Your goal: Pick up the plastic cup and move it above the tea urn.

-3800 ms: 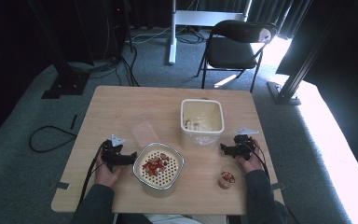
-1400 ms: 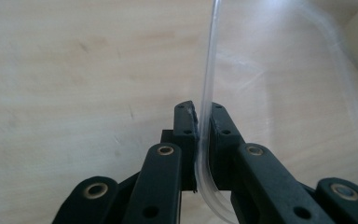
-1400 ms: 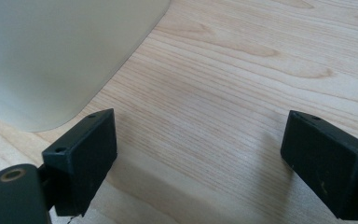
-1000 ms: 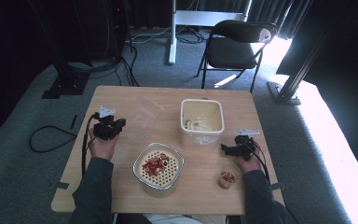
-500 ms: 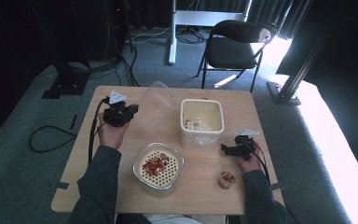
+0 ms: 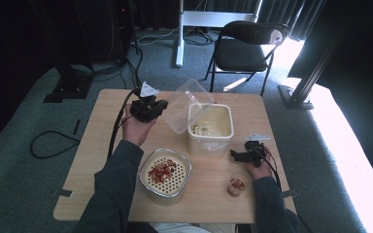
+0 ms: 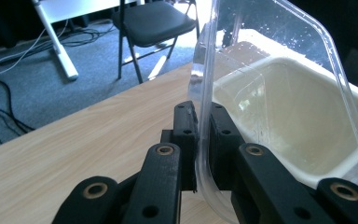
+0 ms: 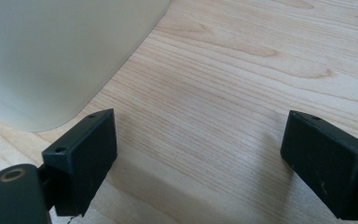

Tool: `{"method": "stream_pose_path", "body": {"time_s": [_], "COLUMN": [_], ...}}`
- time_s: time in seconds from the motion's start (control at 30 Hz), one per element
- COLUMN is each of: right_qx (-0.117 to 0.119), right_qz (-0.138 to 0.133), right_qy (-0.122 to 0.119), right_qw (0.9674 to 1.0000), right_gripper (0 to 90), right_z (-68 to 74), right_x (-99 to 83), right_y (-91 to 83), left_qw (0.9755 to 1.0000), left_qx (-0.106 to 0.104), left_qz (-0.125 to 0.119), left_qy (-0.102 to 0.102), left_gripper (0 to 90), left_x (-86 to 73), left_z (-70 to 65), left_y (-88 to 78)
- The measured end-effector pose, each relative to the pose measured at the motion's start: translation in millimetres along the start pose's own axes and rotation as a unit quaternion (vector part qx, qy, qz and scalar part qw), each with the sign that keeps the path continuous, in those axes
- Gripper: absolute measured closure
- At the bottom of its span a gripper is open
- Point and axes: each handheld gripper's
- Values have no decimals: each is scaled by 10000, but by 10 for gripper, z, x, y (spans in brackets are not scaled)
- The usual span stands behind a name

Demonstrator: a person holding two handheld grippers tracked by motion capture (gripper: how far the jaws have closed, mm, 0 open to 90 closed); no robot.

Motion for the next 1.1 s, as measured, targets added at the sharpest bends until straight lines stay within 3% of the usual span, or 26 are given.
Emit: {"method": "stream_pose_path", "body": {"time_s": [0.2,0.27,0.43,0.53,0.57,0.63,1.1], "right_qx": [1,3,0,-2,0,0,2], "right_qz": [1,2,1,-5,2,1,2], "right_qy": [0,-1,2,-7,3,1,-4], "right_qw": [10000,10000,10000,10000,10000,10000,10000], "right_gripper": [101,101,101,101,101,101,101], "right_z": [0,0,0,-1,0,0,-1], "right_x": [0,0,0,0,0,0,0], "right_y": [0,0,0,0,0,0,-1], "left_qw": [9999,9996,9977,9976,9971,9970,9985], "left_qx": [-90,-275,-620,-629,-663,-658,-518], "left_qz": [-5,-21,-189,-196,-336,-388,-160], "left_qy": [132,114,208,202,145,129,96], "left_gripper": [848,827,606,549,512,489,461], "left_x": [95,114,133,136,141,144,0], "left_z": [-87,-101,-156,-164,-167,-157,-65], "left_y": [35,56,89,93,72,52,17]}}
Point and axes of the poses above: each handheld gripper's, and its own axes: y roughly forward along the jaws, x roughly out of its top, z roughly to its left, and after that the axes turned 4 degrees about y, right-handed
